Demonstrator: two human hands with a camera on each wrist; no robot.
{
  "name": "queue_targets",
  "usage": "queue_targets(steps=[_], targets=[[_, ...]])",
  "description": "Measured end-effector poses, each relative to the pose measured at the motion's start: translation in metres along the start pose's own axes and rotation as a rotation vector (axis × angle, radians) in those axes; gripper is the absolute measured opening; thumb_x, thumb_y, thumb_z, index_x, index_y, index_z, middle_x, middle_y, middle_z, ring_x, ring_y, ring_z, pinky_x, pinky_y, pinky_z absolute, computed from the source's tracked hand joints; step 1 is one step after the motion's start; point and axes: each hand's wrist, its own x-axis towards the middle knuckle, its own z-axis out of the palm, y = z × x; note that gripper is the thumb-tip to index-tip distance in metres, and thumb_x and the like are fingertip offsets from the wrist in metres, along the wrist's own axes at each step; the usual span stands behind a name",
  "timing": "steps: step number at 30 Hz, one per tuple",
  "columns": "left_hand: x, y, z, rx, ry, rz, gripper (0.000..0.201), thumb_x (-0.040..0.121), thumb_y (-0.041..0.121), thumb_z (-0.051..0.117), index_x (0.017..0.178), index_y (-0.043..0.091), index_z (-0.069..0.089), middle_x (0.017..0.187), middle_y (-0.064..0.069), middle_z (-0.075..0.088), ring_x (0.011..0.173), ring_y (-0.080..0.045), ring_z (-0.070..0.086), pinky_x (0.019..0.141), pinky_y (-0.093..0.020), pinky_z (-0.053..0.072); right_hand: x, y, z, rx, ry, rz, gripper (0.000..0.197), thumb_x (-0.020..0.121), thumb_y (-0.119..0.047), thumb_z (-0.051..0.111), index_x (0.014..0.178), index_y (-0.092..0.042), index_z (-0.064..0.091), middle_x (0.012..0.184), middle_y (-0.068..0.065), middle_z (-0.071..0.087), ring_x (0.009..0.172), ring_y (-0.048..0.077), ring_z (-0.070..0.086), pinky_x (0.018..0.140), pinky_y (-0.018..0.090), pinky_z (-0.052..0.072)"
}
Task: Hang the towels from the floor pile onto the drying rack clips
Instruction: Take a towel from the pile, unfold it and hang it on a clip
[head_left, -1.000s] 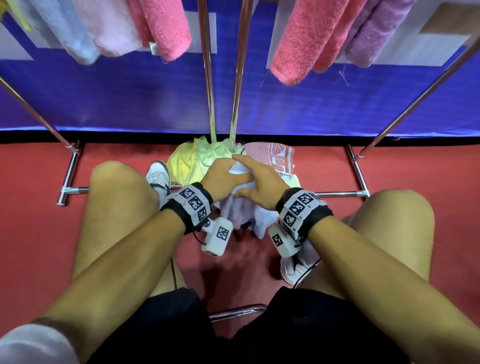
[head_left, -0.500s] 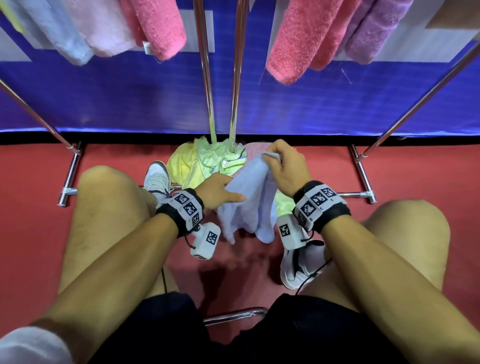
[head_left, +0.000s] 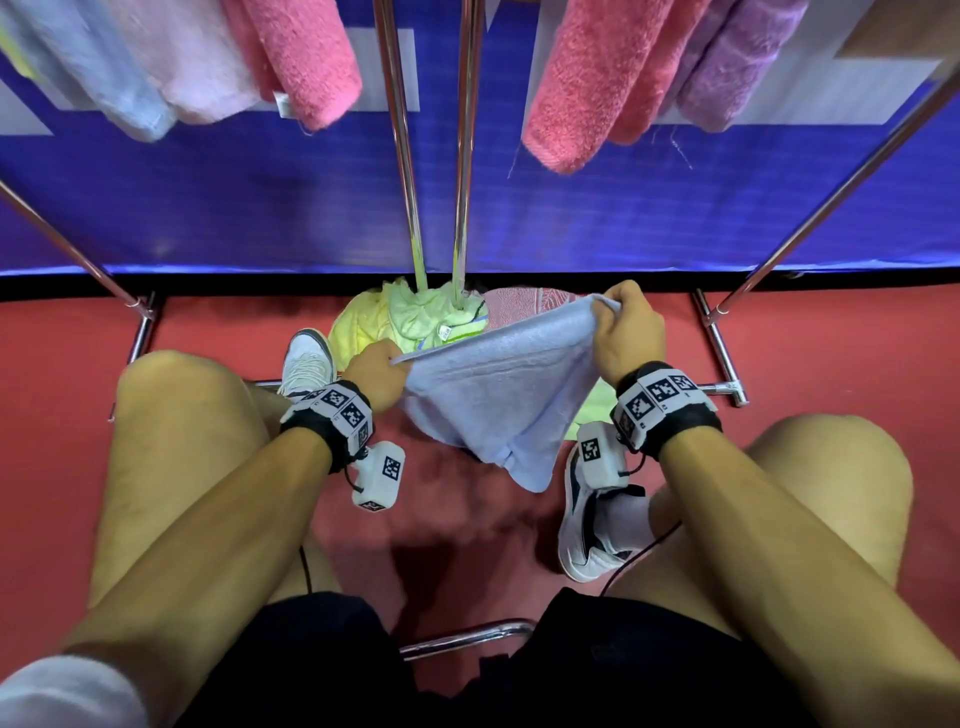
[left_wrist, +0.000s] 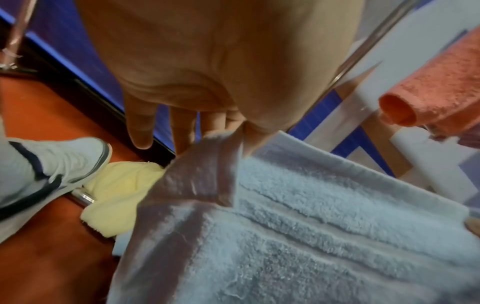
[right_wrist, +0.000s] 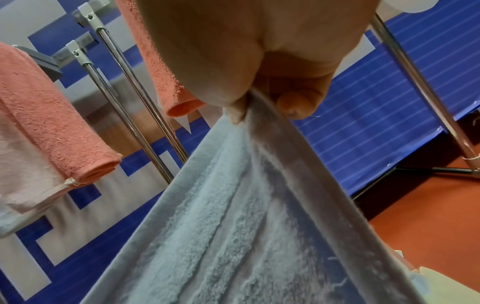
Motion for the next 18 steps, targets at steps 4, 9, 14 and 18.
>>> queue_targets(steps=[4,9,14,18], targets=[[0.004,-0.002,-0.007,-0.165,0.198,-0.091,0.013,0.097,0.019,0.045,0.09,0.011,0.053,0.082,-0.01,0.057,0.076,-0.028,0.052,0.067,-0.031,0.038,0.002,0.0,-0.002,-0.006,0.032,0.052,0.014,0.099,-0.025,0.049,0.099,-0.012,0.055,0.086,0.012,0.061,0.078,0.033,0.056,0.067,0.032,0.041],[0.005,0.013,-0.018,-0.297,0.29,-0.032,0.033,0.094,0.027,0.053,0.082,-0.003,0.06,0.078,-0.013,0.05,0.074,-0.023,0.042,0.06,-0.029,0.037,0.001,-0.009,0.0,-0.052,-0.09,0.023,0.01,0.095,-0.022,0.053,0.094,-0.012,0.055,0.092,0.017,0.065,0.086,0.034,0.056,0.072,0.033,0.04],[-0.005,0.034,0.003,-0.569,0.174,0.121,0.027,0.09,0.018,0.067,0.074,-0.003,0.062,0.074,-0.009,0.054,0.074,-0.018,0.047,0.068,-0.032,0.04,-0.02,-0.027,0.015,0.035,-0.341,-0.095,0.013,0.093,-0.011,0.05,0.104,-0.015,0.056,0.067,0.007,0.06,0.059,0.022,0.055,0.06,0.025,0.035],[-0.019,0.051,0.024,-0.692,-0.053,0.116,0.03,0.077,0.031,0.072,0.078,0.002,0.07,0.077,-0.012,0.056,0.076,-0.021,0.052,0.075,-0.055,0.054,-0.036,-0.04,0.028,0.148,-0.561,-0.132,0.019,0.093,-0.004,0.042,0.096,-0.021,0.05,0.053,0.0,0.056,0.057,0.028,0.068,0.048,0.023,0.045]])
